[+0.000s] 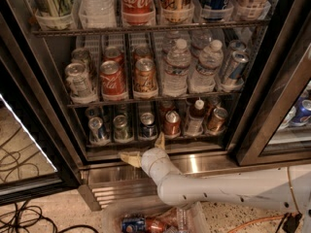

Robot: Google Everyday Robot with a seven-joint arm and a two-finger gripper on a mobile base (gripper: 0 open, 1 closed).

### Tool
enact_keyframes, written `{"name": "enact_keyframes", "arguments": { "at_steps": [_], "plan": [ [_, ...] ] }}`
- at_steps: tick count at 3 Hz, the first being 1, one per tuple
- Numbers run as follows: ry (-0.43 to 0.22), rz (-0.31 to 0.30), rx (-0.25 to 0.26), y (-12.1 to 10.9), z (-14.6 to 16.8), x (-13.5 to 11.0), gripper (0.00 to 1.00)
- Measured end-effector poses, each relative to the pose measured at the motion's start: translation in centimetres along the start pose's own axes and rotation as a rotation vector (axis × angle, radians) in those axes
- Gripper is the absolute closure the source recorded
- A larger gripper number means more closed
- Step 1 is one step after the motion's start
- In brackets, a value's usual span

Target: Pick pepsi can from bottom shelf of fridge

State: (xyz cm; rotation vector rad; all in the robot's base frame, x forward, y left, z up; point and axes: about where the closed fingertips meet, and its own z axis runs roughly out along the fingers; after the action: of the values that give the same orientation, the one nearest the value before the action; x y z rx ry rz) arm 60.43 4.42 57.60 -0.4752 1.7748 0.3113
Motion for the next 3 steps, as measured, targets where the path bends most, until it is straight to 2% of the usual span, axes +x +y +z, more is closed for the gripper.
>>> {"name": "enact_keyframes", "arguments": {
  "at_steps": [1,3],
  "plan": [
    [-0.027,0.006,0.019,0.04,0.9,-0.28,0.0],
    [-0.058,-0.044,0.076,-0.84,1.53,-1.12,0.1]
  ]
}}
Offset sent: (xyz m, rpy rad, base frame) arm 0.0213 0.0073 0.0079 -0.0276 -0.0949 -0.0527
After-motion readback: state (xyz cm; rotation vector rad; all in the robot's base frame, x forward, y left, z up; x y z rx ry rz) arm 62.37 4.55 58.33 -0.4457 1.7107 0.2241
